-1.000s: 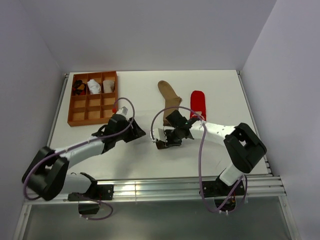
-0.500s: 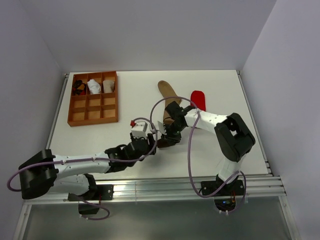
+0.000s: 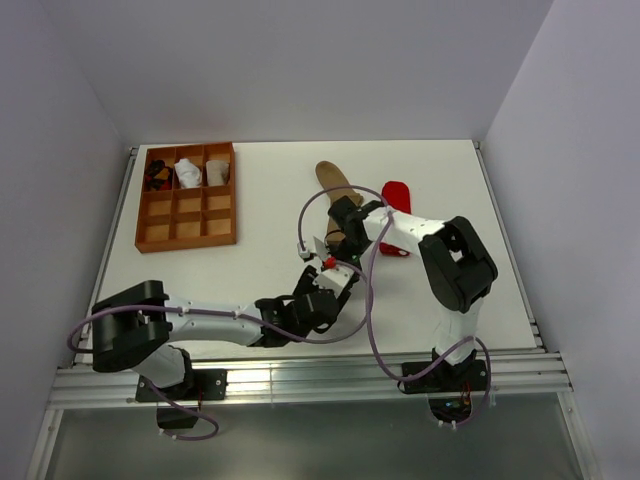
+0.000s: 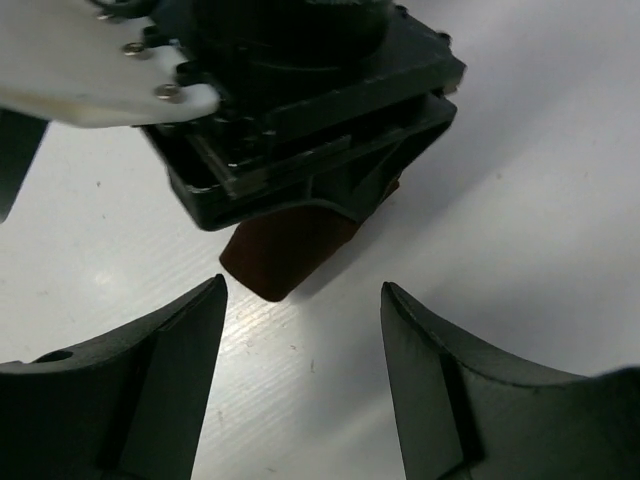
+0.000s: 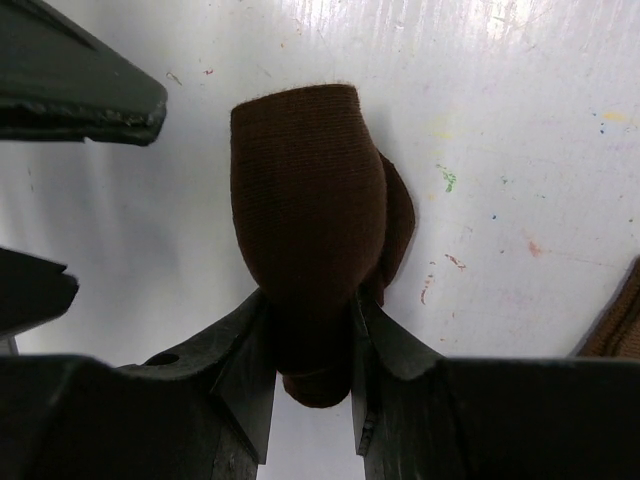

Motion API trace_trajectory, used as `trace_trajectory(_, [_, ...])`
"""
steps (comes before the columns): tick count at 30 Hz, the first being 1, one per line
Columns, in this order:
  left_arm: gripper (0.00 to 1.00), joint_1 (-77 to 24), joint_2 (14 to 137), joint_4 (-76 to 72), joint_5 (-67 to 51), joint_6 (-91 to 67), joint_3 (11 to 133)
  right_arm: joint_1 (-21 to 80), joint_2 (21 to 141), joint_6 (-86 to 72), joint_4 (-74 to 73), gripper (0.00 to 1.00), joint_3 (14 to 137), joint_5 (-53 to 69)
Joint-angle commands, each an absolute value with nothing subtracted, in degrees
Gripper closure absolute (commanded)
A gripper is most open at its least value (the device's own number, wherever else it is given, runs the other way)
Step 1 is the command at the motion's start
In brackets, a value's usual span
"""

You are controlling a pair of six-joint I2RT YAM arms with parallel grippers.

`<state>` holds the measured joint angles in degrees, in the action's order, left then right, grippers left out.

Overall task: Roll the socks
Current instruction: Pick up the sock at the center of the board.

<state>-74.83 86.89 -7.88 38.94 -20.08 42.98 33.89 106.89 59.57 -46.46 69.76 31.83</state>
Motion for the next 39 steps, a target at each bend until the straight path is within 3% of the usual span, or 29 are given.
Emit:
trace_trajectory(1, [0.31,-75.0,88.2,-9.3,36.4,-9.7,45.9,33.4,111.7,60.5,-54.3,0.76,68.1,26.6])
trace_trajectory(10, [0.28,-72.1,93.7,-1.0,24.0,-2.8,53.3,33.1,115.4,61.9,-60.0,0.76,71.9,27.9])
trace_trajectory(39, [0.3,-67.3,104.6,5.2,22.0,3.2,61.8,32.2,126.5,65.5,-75.4,0.76,83.1,29.0])
